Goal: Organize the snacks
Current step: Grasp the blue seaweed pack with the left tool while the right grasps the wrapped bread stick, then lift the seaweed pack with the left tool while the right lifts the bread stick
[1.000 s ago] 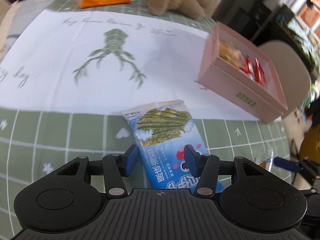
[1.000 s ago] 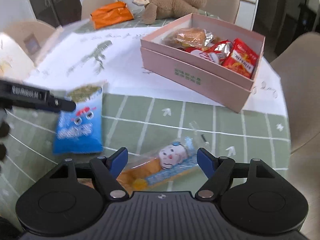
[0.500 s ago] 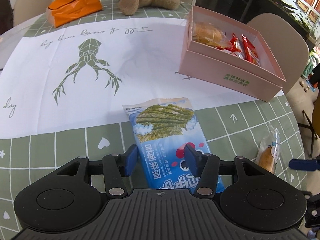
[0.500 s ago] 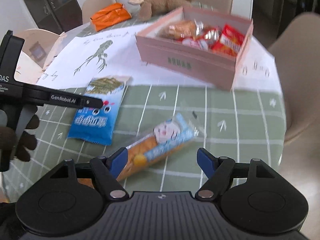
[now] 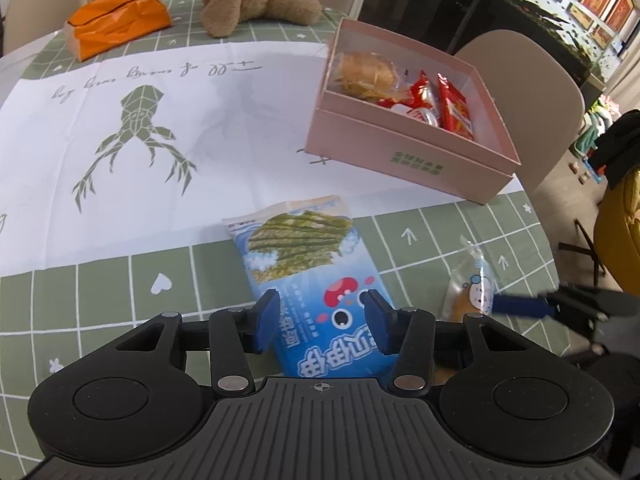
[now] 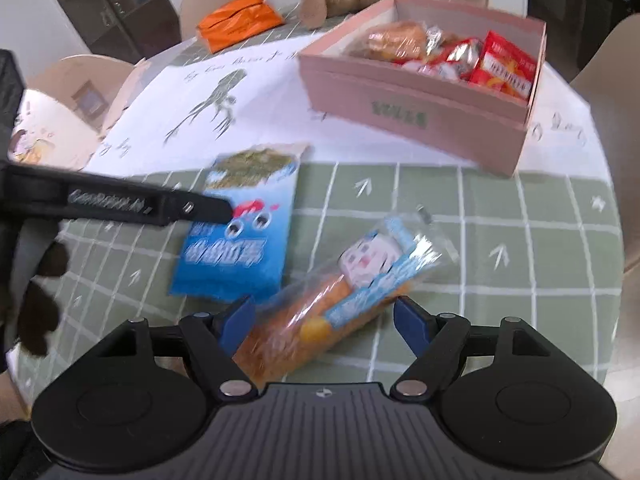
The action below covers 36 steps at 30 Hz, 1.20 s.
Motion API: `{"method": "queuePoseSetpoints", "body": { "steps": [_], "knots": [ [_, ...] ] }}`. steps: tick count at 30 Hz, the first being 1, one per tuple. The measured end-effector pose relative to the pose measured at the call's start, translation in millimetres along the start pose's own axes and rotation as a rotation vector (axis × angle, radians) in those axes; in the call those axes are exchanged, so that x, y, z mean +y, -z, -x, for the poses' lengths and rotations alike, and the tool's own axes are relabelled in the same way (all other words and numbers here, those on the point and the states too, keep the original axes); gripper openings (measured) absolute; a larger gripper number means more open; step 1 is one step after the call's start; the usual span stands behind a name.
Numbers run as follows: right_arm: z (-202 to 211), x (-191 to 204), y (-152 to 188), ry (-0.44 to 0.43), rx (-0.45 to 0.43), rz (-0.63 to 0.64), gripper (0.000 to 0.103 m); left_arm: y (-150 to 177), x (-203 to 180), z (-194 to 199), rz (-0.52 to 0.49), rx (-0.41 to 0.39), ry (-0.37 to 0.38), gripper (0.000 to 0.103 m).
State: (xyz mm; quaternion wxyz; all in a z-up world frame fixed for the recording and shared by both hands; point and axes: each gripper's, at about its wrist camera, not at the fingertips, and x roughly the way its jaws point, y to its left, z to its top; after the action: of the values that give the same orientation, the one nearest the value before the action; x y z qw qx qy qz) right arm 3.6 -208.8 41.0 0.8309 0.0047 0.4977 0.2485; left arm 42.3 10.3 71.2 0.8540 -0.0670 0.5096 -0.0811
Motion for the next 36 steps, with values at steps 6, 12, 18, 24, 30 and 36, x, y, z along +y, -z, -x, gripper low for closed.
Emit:
{"method": "queuePoseSetpoints", "body": {
  "steps": [6,12,18,24,30,36],
  "knots": [
    [-7,-12,-10,0.037,-0.044,-0.009,0.059,-2,-1,-1,-0.011,0.002,-0.013,0.051],
    [-4,-16,-9,0.037,-0.071,0.007,0.045,0,7,-4,0.001,-0.001,-0.044,0.051],
    [-15,-10,-14,0.045,-0.089,0.027,0.045,7,34,-17,0.135,0.011,0.052,0.049],
    [-22,6,-11,0.031,-0.105,0.054,0.049,6,45,-24,0.212,-0.018,0.161,0.047],
    [-24,15,-9,0.02,-0.101,0.09,0.05,5,46,-54,0.31,0.099,0.429,0.026],
    [-24,10,-10,-0.002,-0.103,0.07,0.05,3,44,-58,0.315,0.067,0.406,0.019]
  ]
}}
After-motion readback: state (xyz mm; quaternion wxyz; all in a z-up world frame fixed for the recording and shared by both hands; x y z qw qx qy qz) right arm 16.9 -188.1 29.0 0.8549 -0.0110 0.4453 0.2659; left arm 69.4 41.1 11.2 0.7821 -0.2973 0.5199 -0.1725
